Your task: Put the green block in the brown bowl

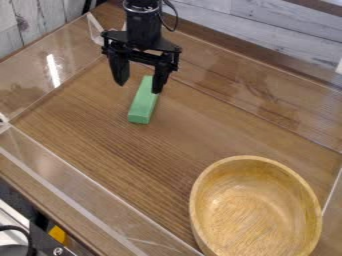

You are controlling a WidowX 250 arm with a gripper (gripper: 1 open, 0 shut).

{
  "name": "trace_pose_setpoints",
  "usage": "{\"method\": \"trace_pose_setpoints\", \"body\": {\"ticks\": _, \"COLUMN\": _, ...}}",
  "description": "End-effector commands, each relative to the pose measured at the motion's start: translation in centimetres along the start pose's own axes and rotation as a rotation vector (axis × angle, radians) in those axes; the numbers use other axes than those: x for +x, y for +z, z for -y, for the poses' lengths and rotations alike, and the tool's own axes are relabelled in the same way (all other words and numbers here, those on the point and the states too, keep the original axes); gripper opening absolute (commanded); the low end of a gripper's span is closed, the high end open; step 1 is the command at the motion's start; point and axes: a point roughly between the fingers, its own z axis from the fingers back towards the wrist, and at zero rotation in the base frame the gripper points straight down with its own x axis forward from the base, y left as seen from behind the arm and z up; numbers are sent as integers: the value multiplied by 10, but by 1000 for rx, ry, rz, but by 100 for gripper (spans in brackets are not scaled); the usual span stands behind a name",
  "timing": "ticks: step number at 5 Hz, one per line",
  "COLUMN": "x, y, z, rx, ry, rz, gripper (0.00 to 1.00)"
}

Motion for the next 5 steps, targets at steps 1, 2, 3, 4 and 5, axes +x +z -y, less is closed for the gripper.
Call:
{"method": "trace_pose_setpoints", "body": {"ticks": 1, "x": 3, "y": 23, "z": 0, "rx": 5, "ry": -4, "rz": 85, "gripper": 100}}
{"method": "trace_pose_setpoints", "body": {"ticks": 2, "x": 4, "y": 14, "z": -1, "rx": 15, "ry": -2, "rz": 72, "gripper": 100}}
{"method": "trace_pose_setpoints", "body": {"ticks": 3, "x": 5, "y": 5, "z": -2, "rx": 26, "ry": 1, "rz": 59, "gripper": 100}}
{"method": "trace_pose_setpoints", "body": {"ticks": 4, "x": 7, "y": -4, "z": -3, "rx": 36, "ry": 5, "rz": 50, "gripper": 100}}
{"method": "trace_pose_setpoints", "body": {"ticks": 5, "x": 10, "y": -12, "z": -5, "rx": 45, "ry": 8, "rz": 44, "gripper": 100}}
